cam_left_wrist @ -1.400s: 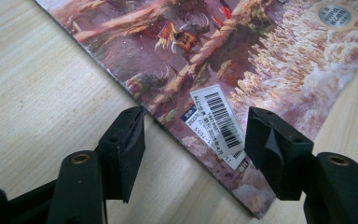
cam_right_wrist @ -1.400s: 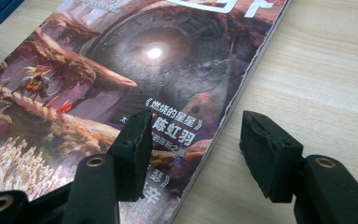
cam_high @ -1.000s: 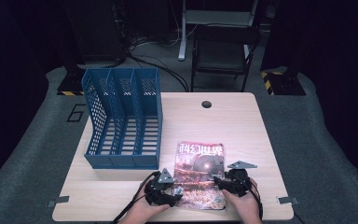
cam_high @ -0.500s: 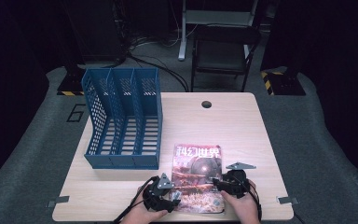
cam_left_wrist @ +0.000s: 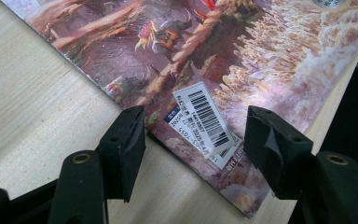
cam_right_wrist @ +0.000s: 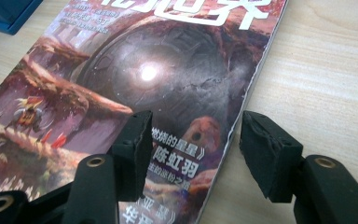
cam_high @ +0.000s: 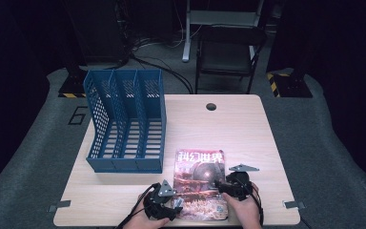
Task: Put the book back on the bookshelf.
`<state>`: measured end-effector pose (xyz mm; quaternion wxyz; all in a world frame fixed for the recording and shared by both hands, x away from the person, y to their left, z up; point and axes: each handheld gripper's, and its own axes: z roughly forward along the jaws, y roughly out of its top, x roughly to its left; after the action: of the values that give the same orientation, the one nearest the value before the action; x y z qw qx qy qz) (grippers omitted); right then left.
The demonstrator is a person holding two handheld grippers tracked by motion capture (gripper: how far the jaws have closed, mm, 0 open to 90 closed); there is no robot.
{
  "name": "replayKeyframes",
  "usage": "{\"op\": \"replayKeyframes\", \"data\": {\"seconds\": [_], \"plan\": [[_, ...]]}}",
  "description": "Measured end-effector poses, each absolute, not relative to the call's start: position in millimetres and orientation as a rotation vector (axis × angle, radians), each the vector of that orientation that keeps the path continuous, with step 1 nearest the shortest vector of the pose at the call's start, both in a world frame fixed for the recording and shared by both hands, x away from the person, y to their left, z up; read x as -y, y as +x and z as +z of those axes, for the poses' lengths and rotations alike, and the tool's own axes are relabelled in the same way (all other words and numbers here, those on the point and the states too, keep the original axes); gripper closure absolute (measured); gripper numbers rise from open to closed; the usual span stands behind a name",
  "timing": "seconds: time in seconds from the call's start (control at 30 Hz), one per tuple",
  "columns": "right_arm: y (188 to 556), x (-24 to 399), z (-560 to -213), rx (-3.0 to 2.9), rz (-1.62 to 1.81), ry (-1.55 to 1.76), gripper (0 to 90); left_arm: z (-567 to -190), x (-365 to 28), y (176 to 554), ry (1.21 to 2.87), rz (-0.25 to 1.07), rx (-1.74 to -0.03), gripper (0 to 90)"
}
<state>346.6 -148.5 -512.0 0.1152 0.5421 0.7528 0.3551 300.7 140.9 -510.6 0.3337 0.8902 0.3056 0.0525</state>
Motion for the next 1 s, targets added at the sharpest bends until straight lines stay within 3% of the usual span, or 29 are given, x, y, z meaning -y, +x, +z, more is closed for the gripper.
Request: {"op": "replayKeyframes", "data": {"seconds": [0.47,1.0], "plan": [[353.2,149.0,-513.6,-2.167,1.106,1.680,41.5,-512.0,-141.2,299.2,2.307,0.141,-0.797,38.7],[352.0,162.7,-500.4,-2.107,1.337,1.755,47.1,-511.8,-141.1,299.4,2.311,0.140,-0.797,38.7]]}}
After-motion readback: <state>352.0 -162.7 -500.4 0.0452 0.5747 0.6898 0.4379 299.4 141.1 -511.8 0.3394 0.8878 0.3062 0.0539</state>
